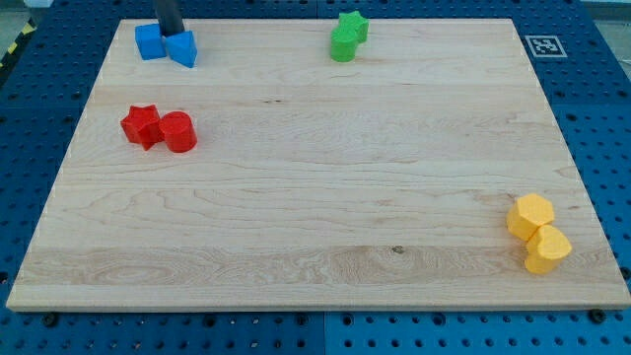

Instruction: Separate the blue triangle from the blue cube

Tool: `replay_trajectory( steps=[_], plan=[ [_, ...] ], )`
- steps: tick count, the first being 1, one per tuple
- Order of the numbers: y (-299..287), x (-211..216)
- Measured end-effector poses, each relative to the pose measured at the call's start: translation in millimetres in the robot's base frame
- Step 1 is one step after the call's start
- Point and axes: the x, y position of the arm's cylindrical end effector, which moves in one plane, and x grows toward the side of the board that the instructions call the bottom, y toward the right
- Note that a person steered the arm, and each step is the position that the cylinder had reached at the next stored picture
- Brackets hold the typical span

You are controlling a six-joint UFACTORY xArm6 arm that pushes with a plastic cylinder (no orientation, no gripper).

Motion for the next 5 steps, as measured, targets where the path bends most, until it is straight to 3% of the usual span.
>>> replay_trajectory(
  steps=[3,5],
  plan=[
    [43.6,24.4],
    [16.9,33.1]
  ],
)
